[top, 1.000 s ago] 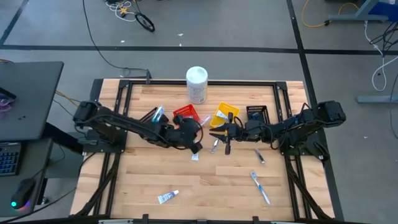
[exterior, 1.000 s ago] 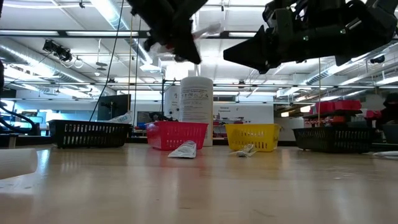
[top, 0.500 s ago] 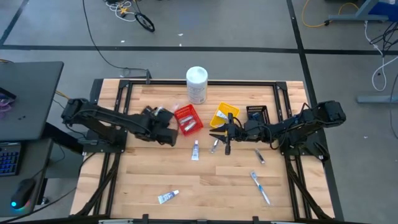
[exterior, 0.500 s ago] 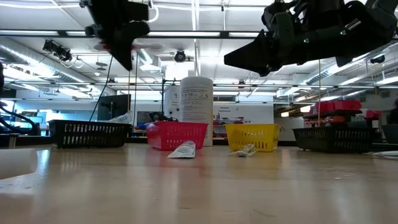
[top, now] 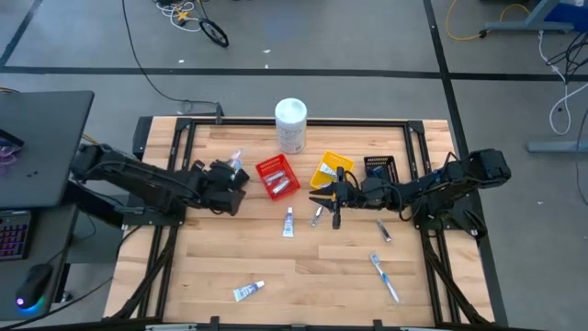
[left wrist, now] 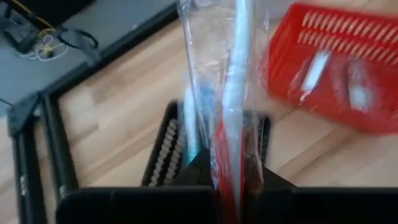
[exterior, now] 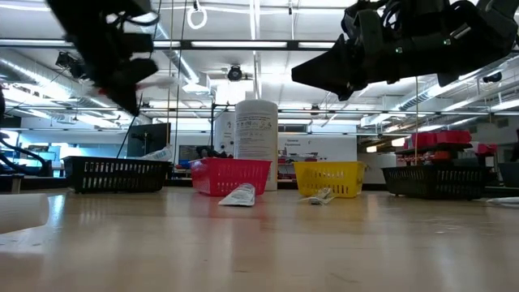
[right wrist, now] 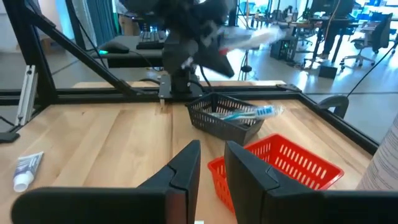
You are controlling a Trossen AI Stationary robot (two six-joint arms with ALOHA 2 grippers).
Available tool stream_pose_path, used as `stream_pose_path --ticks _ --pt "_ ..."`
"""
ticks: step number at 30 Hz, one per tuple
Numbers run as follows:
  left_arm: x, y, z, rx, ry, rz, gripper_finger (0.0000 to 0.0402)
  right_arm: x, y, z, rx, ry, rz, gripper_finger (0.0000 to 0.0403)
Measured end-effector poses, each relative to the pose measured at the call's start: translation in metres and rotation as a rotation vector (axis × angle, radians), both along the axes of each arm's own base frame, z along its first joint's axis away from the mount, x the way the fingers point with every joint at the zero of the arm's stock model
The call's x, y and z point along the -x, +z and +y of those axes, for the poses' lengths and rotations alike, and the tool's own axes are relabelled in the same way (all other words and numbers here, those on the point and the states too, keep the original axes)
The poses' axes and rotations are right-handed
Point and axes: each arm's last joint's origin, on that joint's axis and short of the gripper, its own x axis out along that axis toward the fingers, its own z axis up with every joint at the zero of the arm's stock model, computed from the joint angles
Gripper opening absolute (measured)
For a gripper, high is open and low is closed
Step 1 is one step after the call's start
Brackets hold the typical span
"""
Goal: Pick & Place Travel size toiletries
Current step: Put the red toothbrush into the left black basket
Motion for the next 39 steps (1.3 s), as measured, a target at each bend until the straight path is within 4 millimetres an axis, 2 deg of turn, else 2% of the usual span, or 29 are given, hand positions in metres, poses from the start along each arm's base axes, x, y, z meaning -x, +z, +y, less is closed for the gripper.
stream_pose_path --ticks 4,8,15,23,32,39 --pt "0.019 -0.028 0.003 0.038 -0.030 -0.102 0.0003 0.000 0.001 0.000 -0.001 -0.001 -0.011 0.0081" --pt "0.035 -0.056 0.007 -0.012 -0.102 -0.158 0.0005 0.000 0.002 0.000 0.000 -0.001 -0.022 0.0081" --pt "0.041 -0.089 0.011 -0.072 -0.184 -0.296 0.0010 0.000 0.007 0.000 0.021 -0.001 -0.067 0.0081" --pt "0.044 -0.096 0.023 -0.135 -0.170 -0.260 0.0010 0.000 0.014 -0.003 0.074 -0.010 -0.126 0.0081" --pt "0.043 -0.098 0.025 -0.052 -0.194 -0.264 0.0019 -0.001 0.015 -0.017 0.075 -0.061 -0.130 0.0081" --pt "0.043 -0.098 0.026 -0.058 -0.159 -0.286 0.0059 -0.001 0.014 -0.024 0.076 -0.084 -0.127 0.0081"
